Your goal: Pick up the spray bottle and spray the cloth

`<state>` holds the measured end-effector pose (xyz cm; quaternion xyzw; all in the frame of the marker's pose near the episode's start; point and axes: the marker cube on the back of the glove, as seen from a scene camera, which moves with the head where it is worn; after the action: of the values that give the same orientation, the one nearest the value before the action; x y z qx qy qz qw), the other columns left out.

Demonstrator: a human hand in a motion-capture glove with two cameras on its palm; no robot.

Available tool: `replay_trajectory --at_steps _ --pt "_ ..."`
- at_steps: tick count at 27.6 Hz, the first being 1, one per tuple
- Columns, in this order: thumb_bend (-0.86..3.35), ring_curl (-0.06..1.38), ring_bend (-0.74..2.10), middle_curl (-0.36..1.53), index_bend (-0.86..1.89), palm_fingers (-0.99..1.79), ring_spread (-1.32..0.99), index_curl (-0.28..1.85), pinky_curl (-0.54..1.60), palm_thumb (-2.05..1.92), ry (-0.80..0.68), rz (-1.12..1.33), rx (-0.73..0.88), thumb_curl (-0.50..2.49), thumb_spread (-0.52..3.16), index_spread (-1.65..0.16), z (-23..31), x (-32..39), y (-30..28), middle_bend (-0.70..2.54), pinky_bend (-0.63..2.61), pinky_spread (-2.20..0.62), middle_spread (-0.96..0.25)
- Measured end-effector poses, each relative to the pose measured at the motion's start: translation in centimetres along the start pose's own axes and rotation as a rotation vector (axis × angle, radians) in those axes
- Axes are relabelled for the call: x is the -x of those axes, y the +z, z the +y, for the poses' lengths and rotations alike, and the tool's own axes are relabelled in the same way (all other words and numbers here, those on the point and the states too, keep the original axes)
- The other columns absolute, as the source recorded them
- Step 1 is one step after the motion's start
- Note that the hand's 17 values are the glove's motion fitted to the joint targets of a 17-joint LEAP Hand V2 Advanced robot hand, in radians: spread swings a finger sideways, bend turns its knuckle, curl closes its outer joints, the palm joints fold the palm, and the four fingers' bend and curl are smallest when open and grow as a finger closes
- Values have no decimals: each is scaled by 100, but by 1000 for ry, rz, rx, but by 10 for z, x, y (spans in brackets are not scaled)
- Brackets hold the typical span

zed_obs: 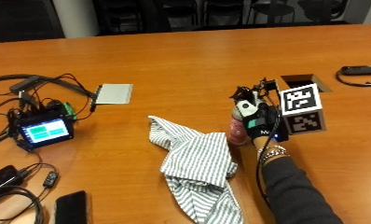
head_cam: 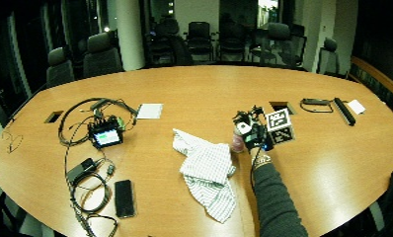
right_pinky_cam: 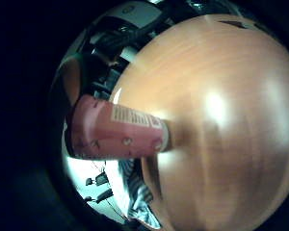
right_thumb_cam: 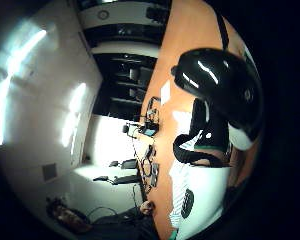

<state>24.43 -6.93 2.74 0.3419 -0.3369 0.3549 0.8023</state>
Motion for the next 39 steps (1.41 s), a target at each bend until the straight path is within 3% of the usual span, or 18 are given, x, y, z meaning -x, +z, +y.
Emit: replay_trajectory --at_steps 7,14,23,28,34,39 --pt "8 37 39 43 26 116 -16 44 23 90 -228 -16 -140 44 107 -29 -2 16 15 37 13 7 -18" --pt "5 41 51 46 17 141 -18 45 32 83 -415 -83 -304 43 123 -29 -1 43 19 40 37 -17 -21" --pt "3 45 60 50 18 141 -21 46 36 80 -437 -110 -328 44 133 -29 -7 50 10 49 44 -29 -23" --pt "2 46 63 51 18 139 -21 47 37 79 -413 -101 -317 44 137 -30 -10 16 30 51 47 -31 -23" --pt "2 46 65 51 18 139 -21 48 38 79 -340 -100 -173 45 139 -30 6 -56 37 53 49 -32 -23" --pt "2 46 66 52 18 138 -20 49 38 81 -336 -106 -23 47 140 -30 12 -46 25 54 50 -32 -23"
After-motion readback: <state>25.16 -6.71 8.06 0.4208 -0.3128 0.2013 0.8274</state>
